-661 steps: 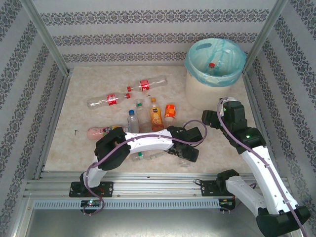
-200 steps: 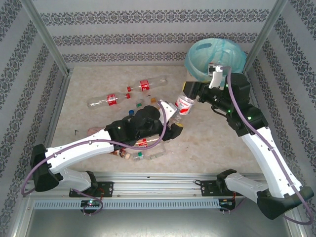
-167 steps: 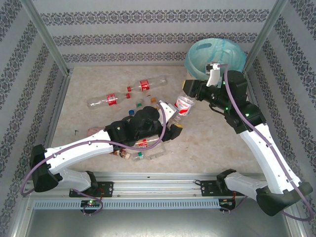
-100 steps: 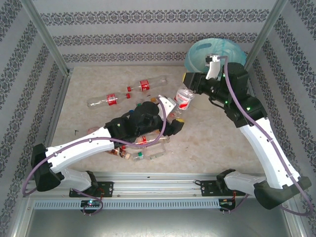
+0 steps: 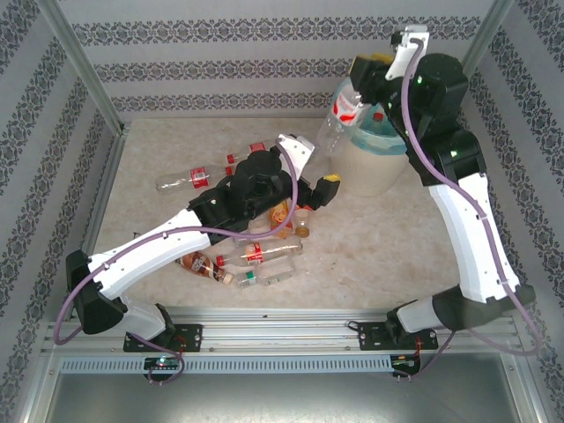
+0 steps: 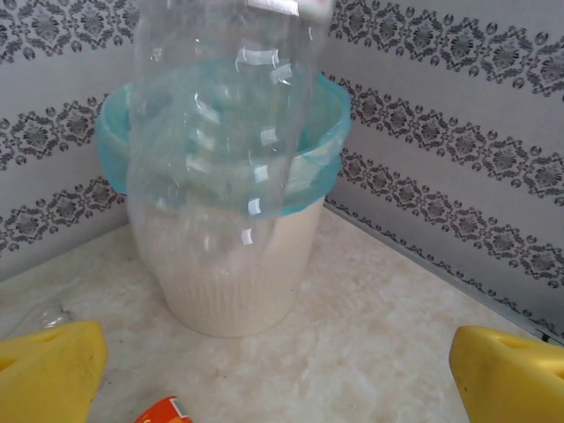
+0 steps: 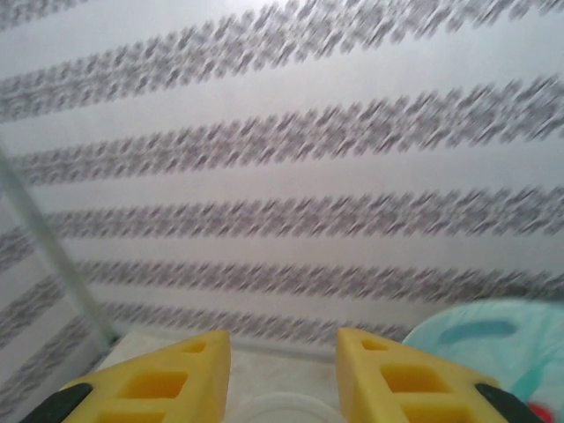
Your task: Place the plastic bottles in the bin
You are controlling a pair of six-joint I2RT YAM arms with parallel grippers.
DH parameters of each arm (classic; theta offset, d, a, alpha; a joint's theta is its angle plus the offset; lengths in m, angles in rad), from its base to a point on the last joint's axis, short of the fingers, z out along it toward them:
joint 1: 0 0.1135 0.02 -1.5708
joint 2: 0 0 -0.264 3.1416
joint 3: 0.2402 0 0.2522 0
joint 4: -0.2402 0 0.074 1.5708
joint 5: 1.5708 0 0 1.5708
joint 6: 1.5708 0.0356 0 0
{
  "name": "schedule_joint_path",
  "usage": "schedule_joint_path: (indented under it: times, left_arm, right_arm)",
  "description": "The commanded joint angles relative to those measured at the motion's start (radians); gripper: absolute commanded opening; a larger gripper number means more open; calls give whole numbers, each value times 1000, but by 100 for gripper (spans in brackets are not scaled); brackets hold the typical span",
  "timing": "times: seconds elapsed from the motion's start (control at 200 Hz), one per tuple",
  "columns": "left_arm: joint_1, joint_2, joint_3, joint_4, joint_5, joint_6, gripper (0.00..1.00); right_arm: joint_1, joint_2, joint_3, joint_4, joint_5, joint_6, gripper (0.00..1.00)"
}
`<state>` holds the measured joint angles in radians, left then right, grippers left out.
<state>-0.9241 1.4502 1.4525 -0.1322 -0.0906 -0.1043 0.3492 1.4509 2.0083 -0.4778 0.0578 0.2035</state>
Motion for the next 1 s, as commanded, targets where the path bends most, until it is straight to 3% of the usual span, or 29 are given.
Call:
schedule_joint_path:
  times: [0.0,0.26,0.575,0.994]
  left_arm:
    - [28,-39,19,29,-22,18,100]
    - [33,-39,-1,9,119,-14,100]
    - [36,-17,-28,-6,115,-60,100]
    - [51,-6,-54,-11,115,-78,100]
  right_arm:
    - [-30,66,78,52,113,-100,9]
    - [-118,223,136,172,217,-212,7]
    - [-190,451,232,136,252,-247,8]
    - [-255,578,125,140,224,-177,13]
